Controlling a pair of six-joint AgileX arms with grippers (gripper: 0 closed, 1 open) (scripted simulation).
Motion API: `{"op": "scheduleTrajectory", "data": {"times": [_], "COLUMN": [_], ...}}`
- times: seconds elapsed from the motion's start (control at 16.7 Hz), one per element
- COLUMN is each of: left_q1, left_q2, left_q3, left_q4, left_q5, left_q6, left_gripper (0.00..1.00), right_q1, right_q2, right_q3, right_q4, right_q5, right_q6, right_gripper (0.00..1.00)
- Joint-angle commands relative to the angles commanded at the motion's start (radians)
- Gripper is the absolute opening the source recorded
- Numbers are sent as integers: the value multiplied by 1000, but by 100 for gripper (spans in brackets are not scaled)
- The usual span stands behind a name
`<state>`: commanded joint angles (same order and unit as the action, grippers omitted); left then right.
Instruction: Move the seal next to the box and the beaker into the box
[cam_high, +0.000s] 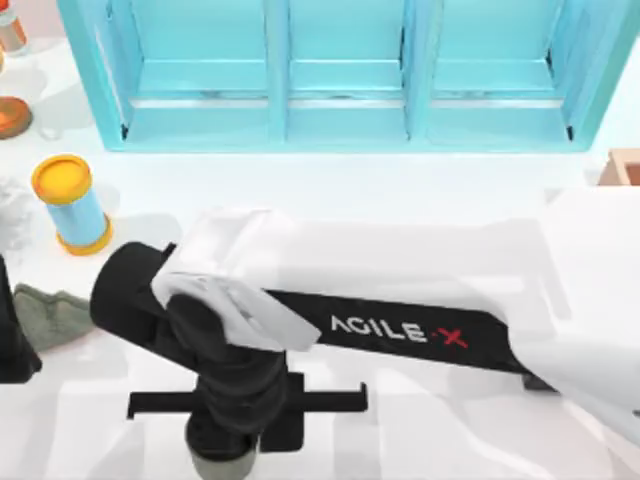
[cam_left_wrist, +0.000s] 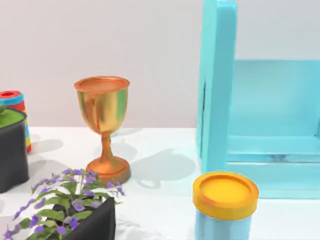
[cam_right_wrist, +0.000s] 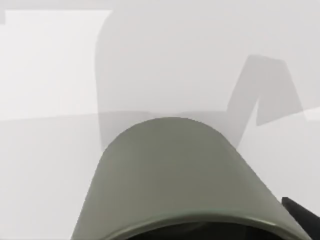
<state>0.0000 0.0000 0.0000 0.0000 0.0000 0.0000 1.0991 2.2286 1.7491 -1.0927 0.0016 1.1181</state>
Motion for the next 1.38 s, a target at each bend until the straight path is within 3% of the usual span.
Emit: {"op": "scheduleTrajectory", "data": {"times": [0.48, 0.96, 1.14, 1.38], "left_q1": [0, 0, 0, 0], "left_q2": [0, 0, 0, 0], "left_q3": [0, 0, 0, 0], "left_q4": [0, 0, 0, 0], "left_q5": [0, 0, 0, 0], "left_q6": [0, 0, 0, 0], "left_gripper": [100, 100, 100, 100], "right_q1": [-99, -134, -255, -557], "right_q2": [-348, -379, -408, -477], "right_q3": [-177, -200, -233, -315], "right_q4": [-160, -175, -172, -163], "right_q5": [-2, -1, 3, 14], "right_q6": [-100, -140, -260, -564], "right_gripper": [0, 0, 0, 0]}}
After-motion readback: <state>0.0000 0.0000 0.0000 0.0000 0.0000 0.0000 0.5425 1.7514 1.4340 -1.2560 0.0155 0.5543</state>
